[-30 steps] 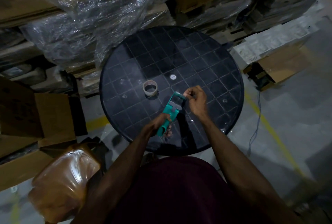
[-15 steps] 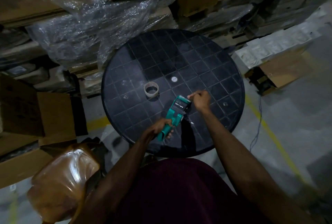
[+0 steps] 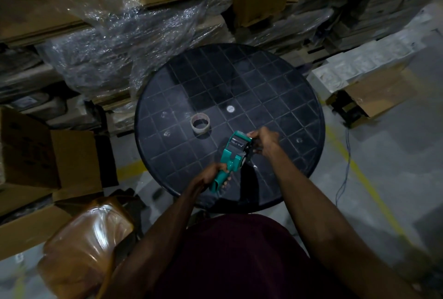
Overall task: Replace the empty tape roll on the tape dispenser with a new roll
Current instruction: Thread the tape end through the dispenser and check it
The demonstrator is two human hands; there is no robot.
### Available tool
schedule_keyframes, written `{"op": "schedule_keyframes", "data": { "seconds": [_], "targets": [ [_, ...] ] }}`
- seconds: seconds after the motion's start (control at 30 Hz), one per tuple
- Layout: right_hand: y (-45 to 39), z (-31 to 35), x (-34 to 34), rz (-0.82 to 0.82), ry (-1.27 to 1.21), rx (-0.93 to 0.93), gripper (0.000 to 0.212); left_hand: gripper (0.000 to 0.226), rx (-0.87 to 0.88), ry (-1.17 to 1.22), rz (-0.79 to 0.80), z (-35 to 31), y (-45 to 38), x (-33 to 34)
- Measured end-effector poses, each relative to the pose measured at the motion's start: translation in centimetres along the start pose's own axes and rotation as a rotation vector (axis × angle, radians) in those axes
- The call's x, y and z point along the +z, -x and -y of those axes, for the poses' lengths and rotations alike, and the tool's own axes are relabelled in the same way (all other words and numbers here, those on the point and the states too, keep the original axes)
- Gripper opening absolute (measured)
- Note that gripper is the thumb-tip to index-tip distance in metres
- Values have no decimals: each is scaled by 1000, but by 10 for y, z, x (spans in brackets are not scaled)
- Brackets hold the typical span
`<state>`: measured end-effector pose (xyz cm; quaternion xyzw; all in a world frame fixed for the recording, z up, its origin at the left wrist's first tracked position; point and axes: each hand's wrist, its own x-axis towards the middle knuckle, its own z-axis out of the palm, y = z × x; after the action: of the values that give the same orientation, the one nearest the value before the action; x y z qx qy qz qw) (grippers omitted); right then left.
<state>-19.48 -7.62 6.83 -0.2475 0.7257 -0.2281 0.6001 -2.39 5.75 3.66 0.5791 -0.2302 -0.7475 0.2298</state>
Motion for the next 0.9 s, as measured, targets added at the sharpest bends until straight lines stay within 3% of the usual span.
{"op": "schedule_keyframes", "data": {
  "seconds": [0.2,0.6,0.77,0.9],
  "targets": [
    [-4,1,-1,64,-2,86,23,24,1,30,0,2,-1,1],
    [-20,-25,-6,-99,-83,23,25,40,34,200,53,2,4,7],
    [-9,-56,6,-14,45,64,19,48,80,300,21,-4,6,12],
    [-5,-75,13,91,65,146,63,52,114,404,28,-9,5,15]
  ]
}}
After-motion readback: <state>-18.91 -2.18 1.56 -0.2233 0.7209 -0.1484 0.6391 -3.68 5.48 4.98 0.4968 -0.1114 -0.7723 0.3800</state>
